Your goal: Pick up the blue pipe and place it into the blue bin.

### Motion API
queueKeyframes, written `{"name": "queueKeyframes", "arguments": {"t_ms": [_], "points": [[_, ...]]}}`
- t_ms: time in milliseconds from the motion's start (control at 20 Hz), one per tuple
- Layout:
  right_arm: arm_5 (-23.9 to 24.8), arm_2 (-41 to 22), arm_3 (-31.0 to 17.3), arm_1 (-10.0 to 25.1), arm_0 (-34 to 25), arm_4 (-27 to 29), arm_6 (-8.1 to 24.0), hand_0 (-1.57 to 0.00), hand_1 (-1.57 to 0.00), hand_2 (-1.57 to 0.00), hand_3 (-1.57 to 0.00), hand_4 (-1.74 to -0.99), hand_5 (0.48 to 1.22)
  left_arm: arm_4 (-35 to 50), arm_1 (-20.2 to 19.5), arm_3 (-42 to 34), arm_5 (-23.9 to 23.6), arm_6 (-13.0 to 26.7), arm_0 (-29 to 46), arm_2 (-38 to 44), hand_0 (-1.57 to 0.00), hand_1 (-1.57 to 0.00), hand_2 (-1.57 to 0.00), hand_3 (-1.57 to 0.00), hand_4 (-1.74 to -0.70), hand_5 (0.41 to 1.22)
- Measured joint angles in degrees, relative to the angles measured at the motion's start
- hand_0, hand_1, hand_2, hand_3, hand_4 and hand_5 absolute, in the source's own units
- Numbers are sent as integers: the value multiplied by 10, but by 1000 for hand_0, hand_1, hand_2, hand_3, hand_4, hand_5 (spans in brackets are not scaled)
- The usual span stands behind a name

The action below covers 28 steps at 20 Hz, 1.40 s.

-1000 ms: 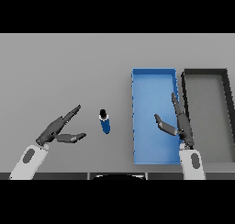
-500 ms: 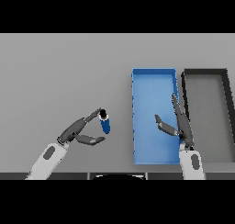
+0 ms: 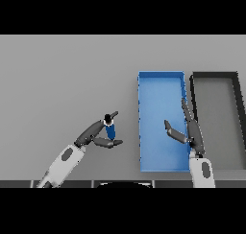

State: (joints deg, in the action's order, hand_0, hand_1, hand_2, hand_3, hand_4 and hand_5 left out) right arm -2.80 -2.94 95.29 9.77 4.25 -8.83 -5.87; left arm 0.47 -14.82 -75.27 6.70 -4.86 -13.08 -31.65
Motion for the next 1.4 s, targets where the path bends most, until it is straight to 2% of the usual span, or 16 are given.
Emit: {"name": "queueKeyframes", "arguments": {"t_ms": [150, 200, 250, 300, 400, 500, 550, 600, 650, 700, 750, 800, 1050, 1300, 1350, 1400], "points": [[2, 1, -5, -1, 0, -2, -4, 1, 1, 1, 1, -1210, 653, 13, 22, 15, 10, -13, -10, 1, 1, 0, -54, -40, -1140, 502], [3, 4, -6, 2, -1, -2, -8, 1, 1, 1, 1, -1213, 655, 21, 27, 20, 10, -23, -6, 6, 1, -41, -151, -121, -1186, 550], [0, 1, -4, 2, 3, -1, -15, 1, 1, 1, 1, -1217, 655, 32, 40, 25, 11, -21, -9, 9, -10, -156, -308, -276, -1243, 613], [0, 3, -2, 2, 2, 1, -19, 1, 1, 1, 1, -1220, 656, 43, 46, 26, 13, -25, -6, 15, -125, -319, -485, -535, -1281, 735], [1, 5, -1, 1, -3, 4, -6, 1, 1, 1, 1, -1219, 657, 54, 60, 36, 14, -40, -3, 20, -602, -752, -865, -908, -1439, 910], [1, 4, -3, -2, 1, 4, -12, 1, 1, 1, 1, -1227, 660, 56, 63, 27, 16, -41, 2, 15, -951, -1047, -1119, -1119, -1544, 1022], [-1, 6, -7, 1, -2, 7, -3, 1, 1, 1, 1, -1233, 660, 56, 64, 28, 20, -44, 1, 14, -1075, -1151, -1210, -1194, -1580, 1062], [-2, 5, -3, 0, -8, 10, 0, 1, 1, 1, 1, -1228, 656, 54, 64, 24, 15, -42, 0, 12, -1174, -1235, -1282, -1270, -1553, 1094], [-2, -2, -2, -7, 1, 4, -6, 1, 1, 1, 1, -1224, 651, 44, 66, 24, 5, -44, 0, 7, -1253, -1302, -1340, -1330, -1530, 1119], [-1, 2, -9, -5, -11, 6, 7, 1, 1, 1, 1, -1222, 646, 38, 62, 13, 3, -49, 5, 2, -1317, -1356, -1386, -1378, -1513, 1139], [-3, -2, -5, -6, -3, 5, -6, 1, 1, 1, 1, -1221, 638, 28, 66, 7, -4, -54, 7, 0, -1368, -1399, -1423, -1417, -1501, 1156], [-5, 1, -4, -4, -4, 9, -2, 1, 1, 1, 1, -1220, 635, 23, 71, 2, -11, -62, 8, 2, -1408, -1434, -1453, -1448, -1492, 1169], [-7, 7, -11, -2, -9, 15, 6, 1, 1, 1, 1, -1226, 636, 25, 83, -37, -10, -79, 2, 16, -1518, -1526, -1532, -1531, -1469, 1204], [0, 1, 1, 0, -9, 0, 10, 1, 1, 1, 1, -1184, 643, 32, 96, -97, 2, -38, -24, 18, -1554, -1556, -1558, -1558, -1465, 1215], [2, 0, -4, -2, -7, -3, 6, 1, 1, 1, 1, -1176, 643, 31, 94, -103, 8, -42, -27, 19, -1557, -1559, -1561, -1560, -1466, 1217], [3, 1, -12, 0, -13, -5, 11, 1, 1, 1, 1, -1170, 644, 31, 101, -110, 11, -25, -35, 17, -1560, -1562, -1563, -1563, -1466, 1217]]}}
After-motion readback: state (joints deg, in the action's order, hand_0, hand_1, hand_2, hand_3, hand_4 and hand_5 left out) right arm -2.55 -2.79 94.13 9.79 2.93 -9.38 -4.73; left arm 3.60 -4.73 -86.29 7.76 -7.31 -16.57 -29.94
